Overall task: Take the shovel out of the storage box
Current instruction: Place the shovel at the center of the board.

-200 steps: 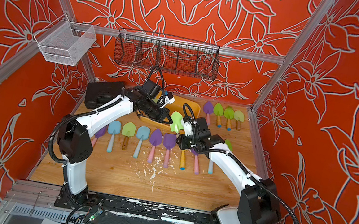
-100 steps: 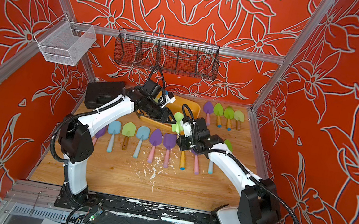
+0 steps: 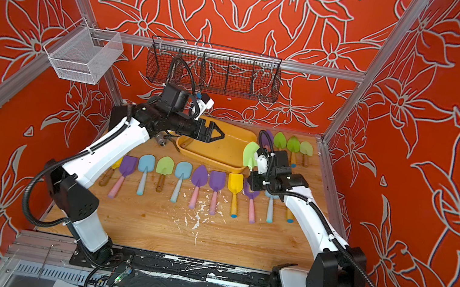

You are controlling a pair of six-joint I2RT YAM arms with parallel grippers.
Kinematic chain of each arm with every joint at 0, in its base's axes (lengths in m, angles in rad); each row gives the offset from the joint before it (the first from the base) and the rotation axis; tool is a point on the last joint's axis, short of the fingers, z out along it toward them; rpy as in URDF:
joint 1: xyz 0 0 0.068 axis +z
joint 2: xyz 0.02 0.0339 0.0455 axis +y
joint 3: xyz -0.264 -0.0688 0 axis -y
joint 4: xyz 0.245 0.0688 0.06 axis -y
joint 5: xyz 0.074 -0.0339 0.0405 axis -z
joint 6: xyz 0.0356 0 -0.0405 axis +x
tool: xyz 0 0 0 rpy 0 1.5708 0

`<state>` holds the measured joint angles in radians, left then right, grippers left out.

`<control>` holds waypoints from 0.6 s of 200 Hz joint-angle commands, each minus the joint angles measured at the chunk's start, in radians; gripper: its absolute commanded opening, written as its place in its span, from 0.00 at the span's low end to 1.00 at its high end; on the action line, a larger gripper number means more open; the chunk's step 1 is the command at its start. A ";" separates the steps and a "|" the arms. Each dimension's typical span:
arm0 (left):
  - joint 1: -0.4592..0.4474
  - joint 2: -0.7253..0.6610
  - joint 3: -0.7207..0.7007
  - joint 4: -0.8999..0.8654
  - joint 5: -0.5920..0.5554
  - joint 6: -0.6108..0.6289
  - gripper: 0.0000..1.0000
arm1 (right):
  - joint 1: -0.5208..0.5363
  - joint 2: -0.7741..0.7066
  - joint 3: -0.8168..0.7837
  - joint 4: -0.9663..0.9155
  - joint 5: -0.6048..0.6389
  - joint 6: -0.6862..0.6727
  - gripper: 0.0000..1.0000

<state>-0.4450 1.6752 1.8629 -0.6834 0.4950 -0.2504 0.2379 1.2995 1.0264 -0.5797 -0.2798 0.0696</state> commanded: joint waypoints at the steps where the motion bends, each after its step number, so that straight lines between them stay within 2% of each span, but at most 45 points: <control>1: 0.002 -0.059 0.015 0.021 -0.035 0.033 0.97 | -0.064 -0.036 0.041 -0.084 0.019 -0.107 0.00; 42: 0.002 -0.126 -0.008 0.021 -0.038 0.078 0.97 | -0.240 -0.029 0.057 -0.136 0.003 -0.164 0.00; 85: 0.002 -0.190 -0.094 0.037 -0.052 0.117 0.97 | -0.353 0.057 0.093 -0.222 0.113 -0.291 0.00; 120: 0.002 -0.231 -0.207 0.102 -0.021 0.078 0.97 | -0.439 0.105 0.093 -0.251 0.158 -0.364 0.00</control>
<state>-0.4450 1.4815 1.7123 -0.6395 0.4496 -0.1623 -0.1551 1.3846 1.0988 -0.7753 -0.1722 -0.1913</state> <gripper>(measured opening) 0.972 0.250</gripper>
